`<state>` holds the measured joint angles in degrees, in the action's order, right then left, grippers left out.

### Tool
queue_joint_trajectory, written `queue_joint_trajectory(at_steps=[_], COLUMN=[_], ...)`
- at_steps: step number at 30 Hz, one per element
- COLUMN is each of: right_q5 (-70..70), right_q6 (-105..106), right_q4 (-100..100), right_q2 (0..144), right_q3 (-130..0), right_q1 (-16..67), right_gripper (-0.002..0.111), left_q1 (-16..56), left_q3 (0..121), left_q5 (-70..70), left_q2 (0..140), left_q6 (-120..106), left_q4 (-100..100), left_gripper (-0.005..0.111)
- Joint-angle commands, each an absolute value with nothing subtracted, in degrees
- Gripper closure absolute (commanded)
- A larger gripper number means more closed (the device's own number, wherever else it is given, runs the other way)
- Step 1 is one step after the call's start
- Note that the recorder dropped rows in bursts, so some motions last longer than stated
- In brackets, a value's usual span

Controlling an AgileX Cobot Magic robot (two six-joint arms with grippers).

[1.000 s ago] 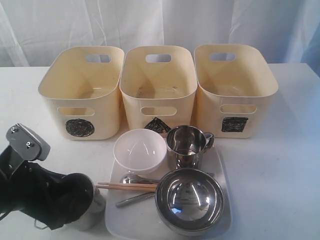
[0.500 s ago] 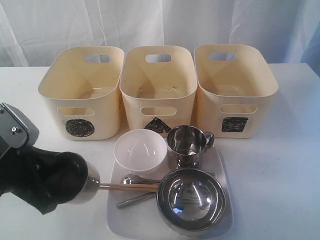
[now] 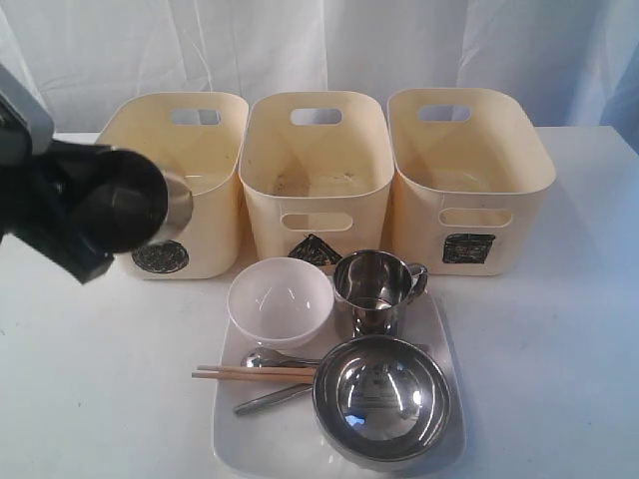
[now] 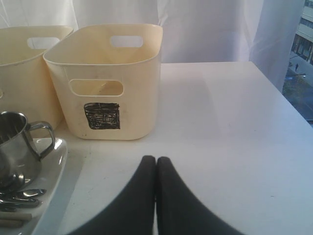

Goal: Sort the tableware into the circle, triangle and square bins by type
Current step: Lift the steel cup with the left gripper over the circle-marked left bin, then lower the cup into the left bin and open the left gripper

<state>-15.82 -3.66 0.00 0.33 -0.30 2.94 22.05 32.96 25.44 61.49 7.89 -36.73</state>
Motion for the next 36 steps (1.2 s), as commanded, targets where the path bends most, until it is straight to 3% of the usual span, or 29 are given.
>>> queue_joint_trajectory(at_steps=[1,14,21,23,28,36], right_q5=[-15.10,-14.76,-14.76,-14.76,-14.62,-14.62], right_q6=[-3.73,-3.73,-3.73,-3.73,-3.73,-3.73], right_q4=[0.00,0.00,0.00,0.00,0.00,0.00], right_q2=[0.00,0.00,0.00,0.00,0.00,0.00], right_q3=[0.00,0.00,0.00,0.00,0.00,0.00], right_q1=[2.78,2.81,2.81,2.81,2.81,2.81], right_gripper=[0.108,0.108,0.108,0.108,0.108,0.108], left_q1=[22.40,18.63,16.10,16.10,16.10,16.10], left_q3=[38.70,53.31,53.41,53.41,53.41,53.41], left_q5=[25.87,27.55,29.81,29.57,29.45,33.03], left_q2=[63.81,86.71,89.74,89.74,89.74,88.96], left_q6=[-7.86,-20.80,-20.39,-19.39,-17.57,-17.78], left_q4=[-20.53,-11.84,-9.62,-9.28,-8.63,-3.01], left_gripper=[0.107,0.107,0.107,0.100,0.056,0.053])
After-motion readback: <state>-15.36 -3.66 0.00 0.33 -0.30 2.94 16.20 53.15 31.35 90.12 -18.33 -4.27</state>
